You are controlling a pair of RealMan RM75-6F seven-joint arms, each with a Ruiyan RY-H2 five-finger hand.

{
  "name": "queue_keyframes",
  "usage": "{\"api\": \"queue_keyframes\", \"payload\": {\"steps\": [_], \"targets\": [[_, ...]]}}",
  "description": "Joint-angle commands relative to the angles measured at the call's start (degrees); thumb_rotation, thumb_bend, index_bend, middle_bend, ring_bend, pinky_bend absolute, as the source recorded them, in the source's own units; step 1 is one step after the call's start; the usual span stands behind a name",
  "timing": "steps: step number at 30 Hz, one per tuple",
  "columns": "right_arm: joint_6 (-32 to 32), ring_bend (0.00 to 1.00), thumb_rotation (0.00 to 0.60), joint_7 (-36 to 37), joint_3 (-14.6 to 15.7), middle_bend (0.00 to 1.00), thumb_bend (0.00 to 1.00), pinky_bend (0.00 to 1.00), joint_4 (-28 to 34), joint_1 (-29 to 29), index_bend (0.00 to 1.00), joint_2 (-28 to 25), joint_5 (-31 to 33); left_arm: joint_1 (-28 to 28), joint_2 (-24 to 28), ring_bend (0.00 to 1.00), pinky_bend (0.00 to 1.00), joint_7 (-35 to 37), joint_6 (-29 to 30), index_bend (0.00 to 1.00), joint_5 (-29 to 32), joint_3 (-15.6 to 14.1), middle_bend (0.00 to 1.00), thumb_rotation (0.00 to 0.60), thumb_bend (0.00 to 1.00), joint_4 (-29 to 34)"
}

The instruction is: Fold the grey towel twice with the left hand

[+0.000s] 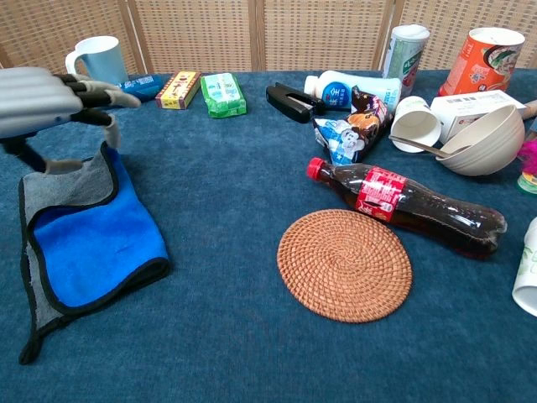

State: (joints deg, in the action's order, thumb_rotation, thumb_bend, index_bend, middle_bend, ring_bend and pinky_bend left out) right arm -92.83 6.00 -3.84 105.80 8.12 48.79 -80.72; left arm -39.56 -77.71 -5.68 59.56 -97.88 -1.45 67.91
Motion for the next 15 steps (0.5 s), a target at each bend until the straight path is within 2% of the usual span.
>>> {"api": "queue_keyframes", "payload": {"steps": [1,7,15], "targets": [[0.15,0.00,0.600,0.18,-0.02,0.00,0.00,0.00,-0.07,-0.03,0.00,-0.07,0.12,-1.73,-1.42,0.00,0.11,-1.74,-2.56,0.32,1.81,1.47,0.00,0.600,0.44,-0.15],[0.17,0.00,0.600,0.36,-0.02,0.00,0.00,0.00,-0.08,-0.03,0.00,-0.10,0.14,-3.46,-3.22,0.00,0.11,-3.21,-6.01,0.32,4.36,2.75,0.00,0.600,0.44,-1.16],[0.44,0.00,0.600,0.65,-0.09,0.00,0.00,0.00,-0.14,-0.13,0.00,-0.17,0.41,-5.00,-3.61,0.00,0.11,-4.59,-9.93,0.34,6.08,2.17,0.00,0.600,0.44,-0.73]]}}
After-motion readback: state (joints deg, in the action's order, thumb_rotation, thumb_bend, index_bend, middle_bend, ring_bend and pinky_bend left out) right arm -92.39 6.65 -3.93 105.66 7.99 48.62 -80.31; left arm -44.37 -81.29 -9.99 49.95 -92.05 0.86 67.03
